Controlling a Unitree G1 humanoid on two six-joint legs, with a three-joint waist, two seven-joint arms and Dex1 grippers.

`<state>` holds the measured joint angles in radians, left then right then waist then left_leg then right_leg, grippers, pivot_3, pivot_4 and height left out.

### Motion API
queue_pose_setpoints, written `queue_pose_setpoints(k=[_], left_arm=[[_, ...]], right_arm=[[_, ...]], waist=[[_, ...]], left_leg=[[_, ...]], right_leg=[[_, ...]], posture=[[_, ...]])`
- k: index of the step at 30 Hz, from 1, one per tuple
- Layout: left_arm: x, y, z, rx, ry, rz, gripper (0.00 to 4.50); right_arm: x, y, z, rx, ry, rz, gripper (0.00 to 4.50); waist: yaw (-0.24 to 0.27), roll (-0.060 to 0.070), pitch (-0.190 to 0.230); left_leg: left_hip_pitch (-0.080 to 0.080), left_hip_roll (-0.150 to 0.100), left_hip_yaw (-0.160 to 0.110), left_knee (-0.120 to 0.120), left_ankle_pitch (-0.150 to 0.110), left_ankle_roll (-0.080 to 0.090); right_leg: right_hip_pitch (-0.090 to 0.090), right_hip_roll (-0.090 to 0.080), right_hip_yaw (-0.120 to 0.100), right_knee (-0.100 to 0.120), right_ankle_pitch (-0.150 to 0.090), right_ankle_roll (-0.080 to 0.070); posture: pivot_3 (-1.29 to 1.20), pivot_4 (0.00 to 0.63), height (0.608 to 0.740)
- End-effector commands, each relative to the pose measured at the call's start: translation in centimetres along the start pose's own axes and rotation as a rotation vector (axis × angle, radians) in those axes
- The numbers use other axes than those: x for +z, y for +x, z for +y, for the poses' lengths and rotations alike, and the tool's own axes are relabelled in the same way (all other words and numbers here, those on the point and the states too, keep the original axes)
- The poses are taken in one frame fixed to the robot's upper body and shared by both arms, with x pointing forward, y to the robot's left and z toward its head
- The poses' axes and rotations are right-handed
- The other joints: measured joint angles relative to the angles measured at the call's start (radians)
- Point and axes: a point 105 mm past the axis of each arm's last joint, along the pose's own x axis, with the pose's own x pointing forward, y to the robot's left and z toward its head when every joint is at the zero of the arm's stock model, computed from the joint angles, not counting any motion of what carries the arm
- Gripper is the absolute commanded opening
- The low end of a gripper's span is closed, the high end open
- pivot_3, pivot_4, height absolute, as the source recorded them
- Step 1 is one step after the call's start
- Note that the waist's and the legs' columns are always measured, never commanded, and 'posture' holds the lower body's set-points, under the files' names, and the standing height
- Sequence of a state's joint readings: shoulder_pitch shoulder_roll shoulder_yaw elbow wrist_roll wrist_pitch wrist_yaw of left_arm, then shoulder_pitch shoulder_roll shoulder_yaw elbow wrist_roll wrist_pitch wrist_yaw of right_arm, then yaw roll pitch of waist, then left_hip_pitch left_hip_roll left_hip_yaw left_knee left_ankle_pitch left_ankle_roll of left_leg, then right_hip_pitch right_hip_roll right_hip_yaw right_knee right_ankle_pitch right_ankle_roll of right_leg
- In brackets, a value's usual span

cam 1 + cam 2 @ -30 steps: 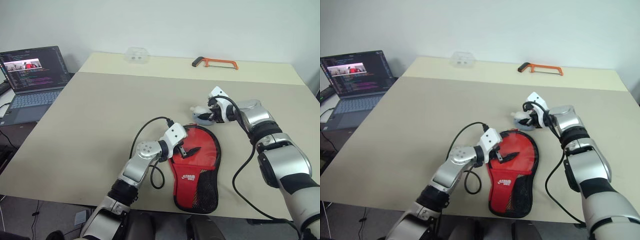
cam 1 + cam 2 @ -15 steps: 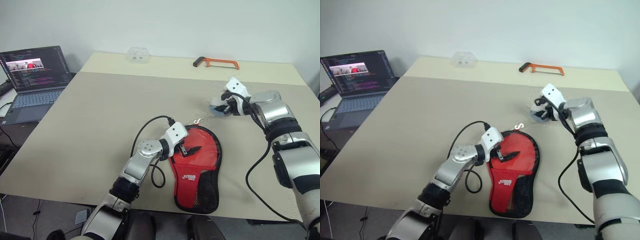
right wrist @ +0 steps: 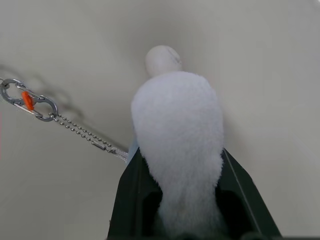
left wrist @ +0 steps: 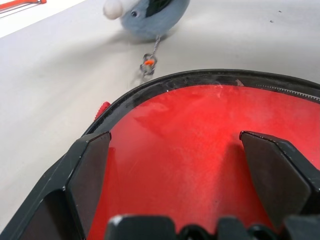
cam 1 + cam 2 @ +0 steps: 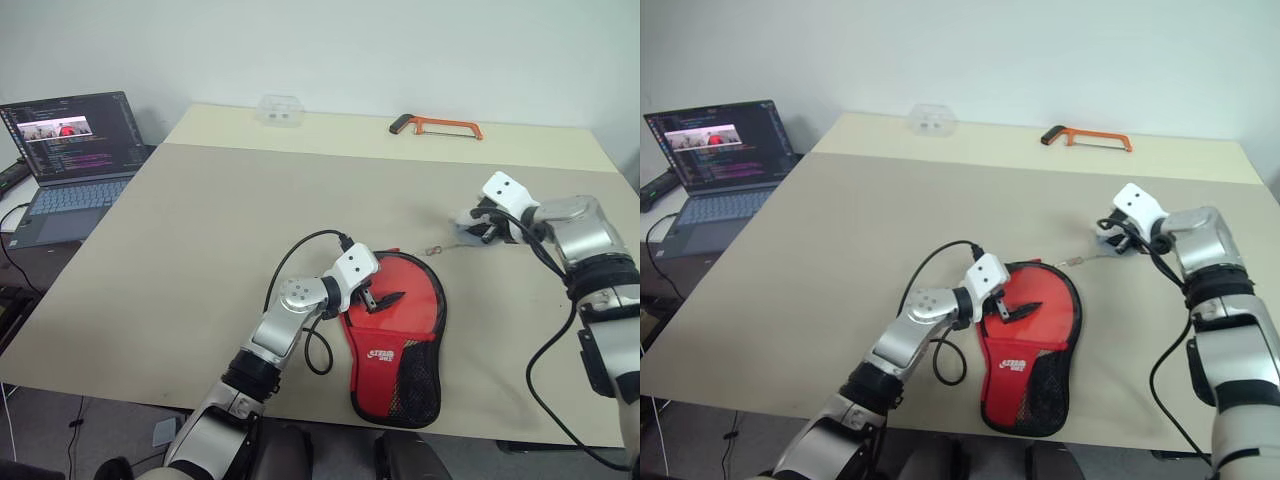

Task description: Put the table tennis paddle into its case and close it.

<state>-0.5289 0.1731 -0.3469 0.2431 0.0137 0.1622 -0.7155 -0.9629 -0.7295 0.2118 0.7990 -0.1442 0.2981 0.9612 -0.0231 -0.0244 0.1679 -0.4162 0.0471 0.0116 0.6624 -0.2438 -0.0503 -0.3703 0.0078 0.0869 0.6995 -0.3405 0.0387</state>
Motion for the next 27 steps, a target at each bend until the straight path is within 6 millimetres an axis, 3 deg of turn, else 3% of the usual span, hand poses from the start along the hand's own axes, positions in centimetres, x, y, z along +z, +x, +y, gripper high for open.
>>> queue_pose_setpoints(k=[1,12,27], left_arm=[[-1.2,0.1,-0.5,-0.022,0.009,0.052,4.50],[-2.1,0.1,-0.3,-0.014,0.012,0.108,4.50],[-2.9,0.4,-0.2,-0.031,0.034,0.163,4.50]], right_arm=[[0.0,-2.6,-0.6,0.007,-0.054,-0.006,0.55],[-4.3,-7.8,3.8,0.233,-0.361,0.180,0.55],[-4.9,-11.7,13.0,0.678,-0.396,0.087,0.54]], waist=[[0.002,0.000,0.000],[0.008,0.003,-0.002],[0.018,0.004,-0.002]], left_leg=[[0.000,0.000,0.000,0.000,0.000,0.000],[0.001,-0.002,-0.001,0.000,0.000,0.001],[0.006,-0.003,-0.003,0.000,0.000,0.000]], right_leg=[[0.000,0.000,0.000,-0.001,0.000,0.000],[0.003,0.001,-0.001,-0.002,0.000,0.000],[0.011,0.002,-0.003,-0.004,0.000,0.000]], posture=[[0.00,0.150,0.740],[0.00,0.150,0.740],[0.00,0.150,0.740]])
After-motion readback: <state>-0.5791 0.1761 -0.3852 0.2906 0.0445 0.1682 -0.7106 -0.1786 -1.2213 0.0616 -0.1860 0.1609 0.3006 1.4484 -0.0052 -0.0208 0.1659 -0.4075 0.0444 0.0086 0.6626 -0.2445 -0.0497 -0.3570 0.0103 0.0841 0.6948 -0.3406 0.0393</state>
